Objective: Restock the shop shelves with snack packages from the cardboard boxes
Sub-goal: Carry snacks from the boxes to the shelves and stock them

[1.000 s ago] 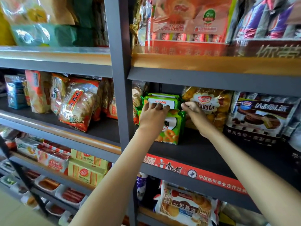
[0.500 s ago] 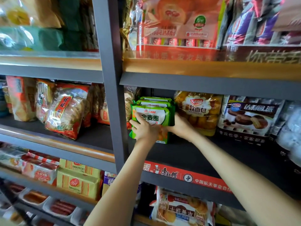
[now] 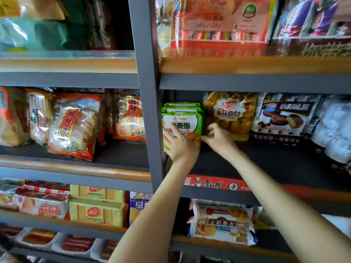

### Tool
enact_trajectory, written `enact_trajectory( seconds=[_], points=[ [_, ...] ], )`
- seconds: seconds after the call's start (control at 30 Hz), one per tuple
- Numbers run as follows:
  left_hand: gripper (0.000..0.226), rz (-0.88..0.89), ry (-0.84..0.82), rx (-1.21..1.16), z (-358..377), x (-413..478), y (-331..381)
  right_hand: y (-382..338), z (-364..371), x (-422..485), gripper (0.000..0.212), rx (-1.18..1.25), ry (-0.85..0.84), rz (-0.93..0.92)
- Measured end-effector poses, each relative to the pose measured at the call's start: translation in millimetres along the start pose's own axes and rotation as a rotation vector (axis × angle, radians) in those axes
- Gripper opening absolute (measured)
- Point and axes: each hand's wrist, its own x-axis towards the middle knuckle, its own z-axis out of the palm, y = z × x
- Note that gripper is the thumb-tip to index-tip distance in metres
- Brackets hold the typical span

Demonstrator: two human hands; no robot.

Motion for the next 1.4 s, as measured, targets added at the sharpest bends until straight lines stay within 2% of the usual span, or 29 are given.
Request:
enact_trajectory(
  seconds=[0.1, 0.2, 0.43, 0.57, 0.63, 0.77, 0.9, 1.13, 1.27, 1.33, 1.4],
  points=[
    [0.069, 0.182, -0.179, 0.087, -9.3, -18.5, 1.3, -4.2, -4.1, -33.2, 0.025, 0.032, 0.138, -0.025],
    [0.05, 0.35, -0.335, -0.068, -15.9, -43.6, -2.1, -4.0, -6.3, -73.3, 0.019, 0.049, 0.305, 0.035],
    [0.03, 0.685, -0.392, -0.334, -21.3, -111.8, -23.3, -1.0, -4.3, -170.0, 0.012, 0.018, 0.506, 0.146],
    [0.028, 0.687, -0.476, -0.42, -24.7, -143.6, -59.0, -3.9, 20.4, -216.9, 0.009, 0.07, 0.505, 0.193],
    [0.027, 0.56, -0.557, -0.422, -22.4, -156.0, -89.8, -8.1, 45.6, -237.2, 0.01, 0.125, 0.44, 0.211],
    [0.024, 0.131, -0.635, -0.442, -20.1, -169.5, -171.5, -14.1, 120.6, -255.8, 0.009, 0.186, 0.203, 0.253],
    [0.023, -0.251, -0.629, -0.303, -23.4, -168.3, -273.4, -30.6, 217.3, -265.4, 0.005, 0.228, -0.187, 0.292],
    [0.027, -0.779, -0.356, -0.153, -98.7, -199.8, -452.6, -111.8, 355.5, -307.6, 0.007, 0.198, -0.781, 0.134],
    [0.021, -1.041, -0.148, -0.219, -149.9, -230.4, -530.6, -161.9, 420.7, -333.3, 0.005, 0.107, -0.977, -0.019],
    [0.025, -1.133, -0.076, -0.253, -170.3, -242.3, -568.3, -188.0, 450.9, -343.3, 0.009, 0.077, -1.064, -0.088],
    [0.017, -1.228, -0.035, -0.288, -187.1, -251.7, -609.5, -215.0, 482.4, -352.6, 0.005, 0.048, -1.13, -0.14]
  ],
)
